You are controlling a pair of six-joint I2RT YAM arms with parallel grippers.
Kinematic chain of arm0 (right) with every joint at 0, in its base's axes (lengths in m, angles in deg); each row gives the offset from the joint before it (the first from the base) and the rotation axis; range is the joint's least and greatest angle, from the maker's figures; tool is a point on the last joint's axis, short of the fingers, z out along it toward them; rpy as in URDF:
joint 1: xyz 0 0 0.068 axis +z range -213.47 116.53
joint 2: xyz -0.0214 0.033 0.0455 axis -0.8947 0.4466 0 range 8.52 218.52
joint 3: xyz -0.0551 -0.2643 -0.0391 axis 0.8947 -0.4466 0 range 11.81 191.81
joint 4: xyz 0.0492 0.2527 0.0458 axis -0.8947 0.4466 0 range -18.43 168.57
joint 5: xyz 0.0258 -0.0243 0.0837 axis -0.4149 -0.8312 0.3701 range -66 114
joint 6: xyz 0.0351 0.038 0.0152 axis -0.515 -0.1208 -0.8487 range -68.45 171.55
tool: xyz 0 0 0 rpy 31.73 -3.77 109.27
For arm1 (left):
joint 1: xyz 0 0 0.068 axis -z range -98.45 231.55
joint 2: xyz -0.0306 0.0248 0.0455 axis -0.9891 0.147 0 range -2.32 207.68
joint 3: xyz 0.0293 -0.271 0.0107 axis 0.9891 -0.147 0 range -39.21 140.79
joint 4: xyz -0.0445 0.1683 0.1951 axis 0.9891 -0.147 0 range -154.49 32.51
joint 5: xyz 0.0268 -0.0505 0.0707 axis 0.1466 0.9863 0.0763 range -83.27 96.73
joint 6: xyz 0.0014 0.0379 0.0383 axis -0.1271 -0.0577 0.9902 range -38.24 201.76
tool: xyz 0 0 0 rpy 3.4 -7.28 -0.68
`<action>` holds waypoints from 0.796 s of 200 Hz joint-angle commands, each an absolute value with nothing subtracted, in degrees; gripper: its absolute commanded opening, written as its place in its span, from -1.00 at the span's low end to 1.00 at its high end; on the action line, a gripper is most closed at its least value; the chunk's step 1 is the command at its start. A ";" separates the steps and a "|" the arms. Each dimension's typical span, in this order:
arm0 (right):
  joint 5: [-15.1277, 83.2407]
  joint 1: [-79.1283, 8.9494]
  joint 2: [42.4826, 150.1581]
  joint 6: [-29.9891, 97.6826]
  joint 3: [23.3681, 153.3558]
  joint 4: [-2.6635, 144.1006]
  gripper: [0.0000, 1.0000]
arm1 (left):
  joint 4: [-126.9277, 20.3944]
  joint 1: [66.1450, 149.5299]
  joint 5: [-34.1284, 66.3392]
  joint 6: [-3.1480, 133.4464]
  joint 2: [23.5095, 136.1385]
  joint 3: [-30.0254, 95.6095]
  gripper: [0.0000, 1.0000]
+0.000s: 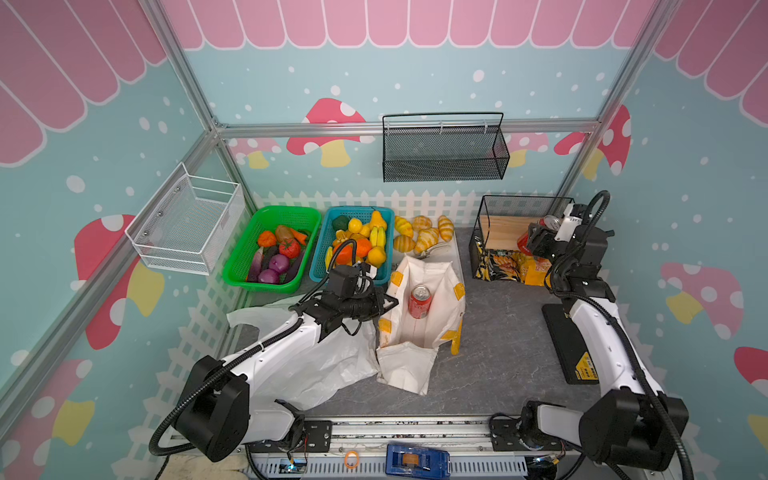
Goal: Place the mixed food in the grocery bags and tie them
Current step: 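Carry the red can with the right gripper over the tote bag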
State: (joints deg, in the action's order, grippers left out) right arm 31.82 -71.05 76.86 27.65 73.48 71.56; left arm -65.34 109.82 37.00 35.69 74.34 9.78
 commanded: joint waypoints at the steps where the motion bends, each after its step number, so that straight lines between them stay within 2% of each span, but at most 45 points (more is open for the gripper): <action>1: 43.14 -67.44 71.46 26.26 73.27 66.92 -0.57 | -65.01 109.32 36.17 36.18 73.81 9.66 -1.00; 47: 51.05 -50.81 70.56 33.54 74.89 68.54 -0.59 | -65.05 109.27 36.18 36.22 73.90 9.79 -1.00; 92: 54.09 -37.28 71.21 43.16 67.28 66.69 -0.55 | -66.13 109.32 35.84 36.40 73.80 10.70 -1.00; 159: 62.24 -29.43 77.24 48.74 57.61 61.36 -0.54 | -66.89 109.30 35.83 36.75 74.19 11.42 -1.00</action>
State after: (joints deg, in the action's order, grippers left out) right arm 57.32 -31.09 75.87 44.54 57.57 69.61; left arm -65.93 109.80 36.97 35.71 74.34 9.81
